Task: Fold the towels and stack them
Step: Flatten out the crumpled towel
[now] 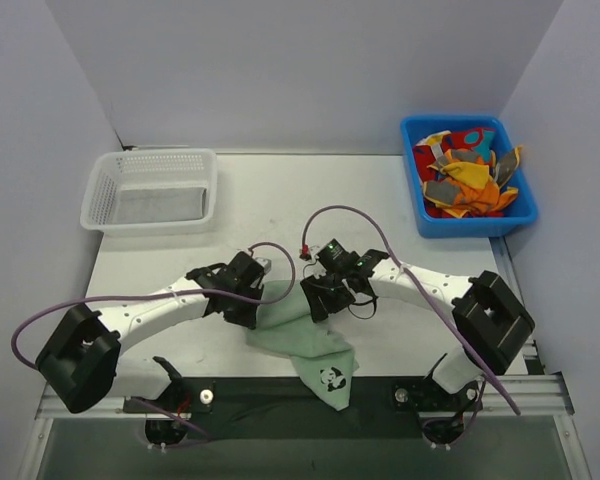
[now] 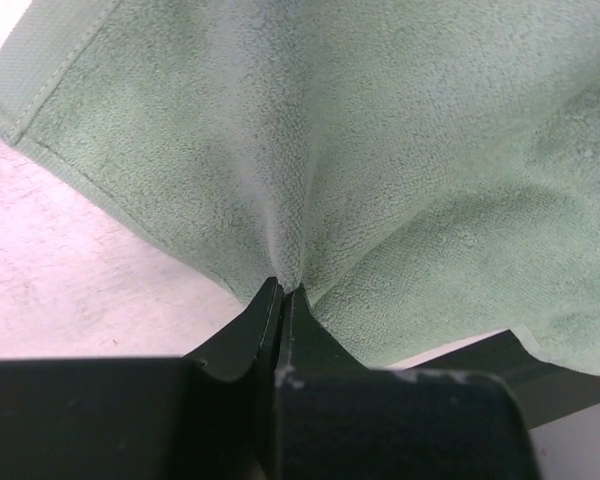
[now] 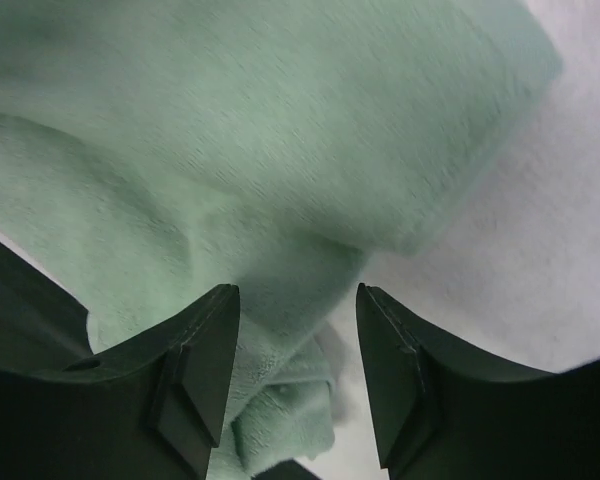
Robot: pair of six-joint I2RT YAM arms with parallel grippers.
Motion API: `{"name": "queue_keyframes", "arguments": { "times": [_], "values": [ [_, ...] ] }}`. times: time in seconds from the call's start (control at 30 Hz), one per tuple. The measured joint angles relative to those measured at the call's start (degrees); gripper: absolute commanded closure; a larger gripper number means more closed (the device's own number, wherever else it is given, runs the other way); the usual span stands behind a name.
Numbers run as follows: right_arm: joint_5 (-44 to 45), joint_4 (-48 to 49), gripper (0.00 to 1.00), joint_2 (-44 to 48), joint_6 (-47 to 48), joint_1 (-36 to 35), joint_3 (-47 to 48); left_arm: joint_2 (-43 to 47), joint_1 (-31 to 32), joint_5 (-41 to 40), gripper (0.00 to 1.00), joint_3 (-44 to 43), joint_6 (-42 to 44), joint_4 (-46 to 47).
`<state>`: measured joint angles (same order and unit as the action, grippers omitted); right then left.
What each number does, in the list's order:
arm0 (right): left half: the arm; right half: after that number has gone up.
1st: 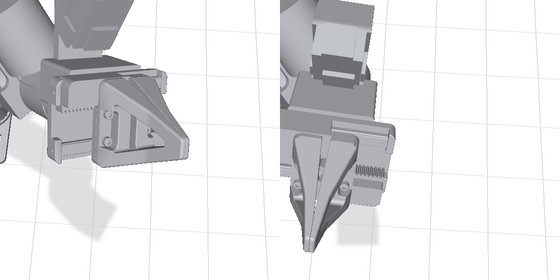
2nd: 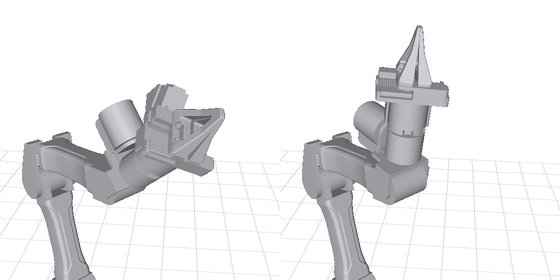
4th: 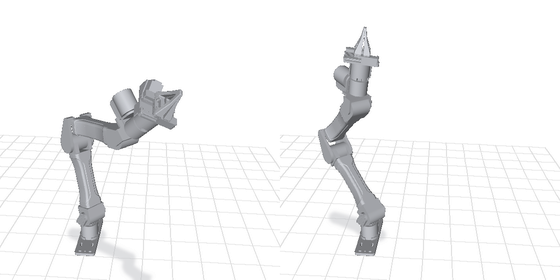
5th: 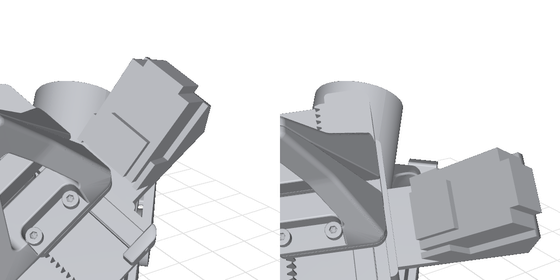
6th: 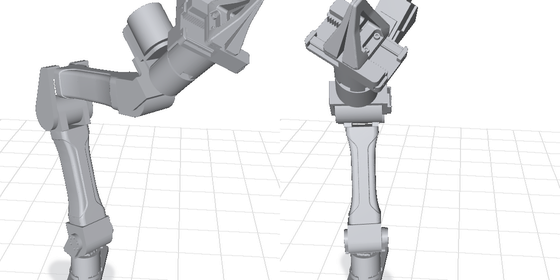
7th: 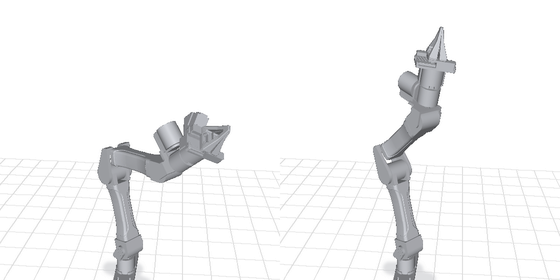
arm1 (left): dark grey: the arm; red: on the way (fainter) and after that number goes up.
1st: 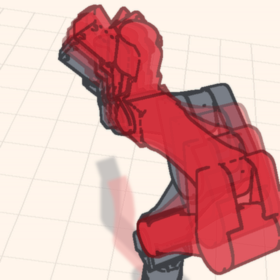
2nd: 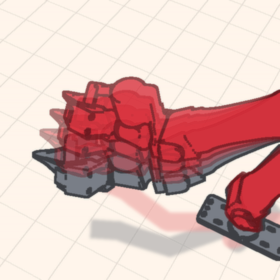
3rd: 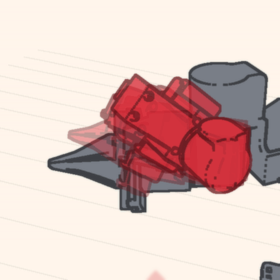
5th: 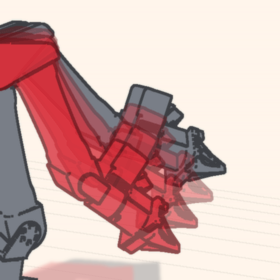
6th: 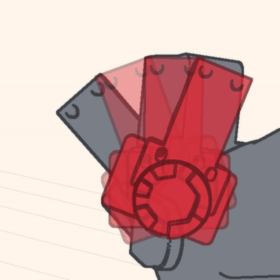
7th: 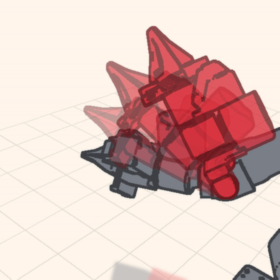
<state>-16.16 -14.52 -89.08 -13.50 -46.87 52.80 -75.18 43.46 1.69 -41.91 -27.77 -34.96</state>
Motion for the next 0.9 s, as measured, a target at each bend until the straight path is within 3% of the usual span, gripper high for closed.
{"name": "queue_keyframes", "arguments": {
  "times": [0.13, 0.2, 0.23, 0.27, 0.37, 0.4, 0.5, 0.67, 0.9],
  "values": [
    [-1.9, -2.4, 0.5, 1.5, -1.9, 5.2, -2.0, 0.1, 0.0, 1.8, 0.88, 0.2, 0.0, 0.0],
    [-2.3, -2.3, 0.5, 3.4, -1.9, 8.0, -2.0, 0.7, 0.0, 2.2, 0.72, 0.4, 0.0, -0.1],
    [-2.3, -2.4, 0.51, 4.3, -1.9, 9.3, -1.8, 1.3, 0.0, 2.2, 0.55, 0.6, -0.1, -0.2],
    [-2.3, -2.4, 0.51, 5.0, -1.7, 10.4, -1.4, 2.1, 0.0, 2.1, 0.45, 0.6, 0.0, -0.4],
    [-2.2, -2.3, 0.52, 5.0, -1.0, 12.0, 1.2, 5.4, -0.3, 1.2, 0.23, 0.6, -0.9, -1.3],
    [-2.2, -2.0, 0.52, 4.7, -0.7, 12.1, 2.2, 6.7, -0.6, 0.9, 0.21, 0.6, -1.0, -1.5],
    [-2.1, -1.2, 0.52, 2.4, 0.5, 12.3, 5.2, 9.8, -3.1, -0.9, 0.19, 0.1, -1.9, -1.9],
    [-1.2, 0.2, 0.53, -3.1, 2.2, 12.3, 8.4, 11.2, -10.6, -3.6, 0.31, 0.0, -1.9, -1.1],
    [-0.4, 0.6, 0.53, -9.9, 4.6, 12.3, 10.6, 0.2, -14.6, -7.2, 0.42, -0.7, -0.3, 2.1]
  ]
}}
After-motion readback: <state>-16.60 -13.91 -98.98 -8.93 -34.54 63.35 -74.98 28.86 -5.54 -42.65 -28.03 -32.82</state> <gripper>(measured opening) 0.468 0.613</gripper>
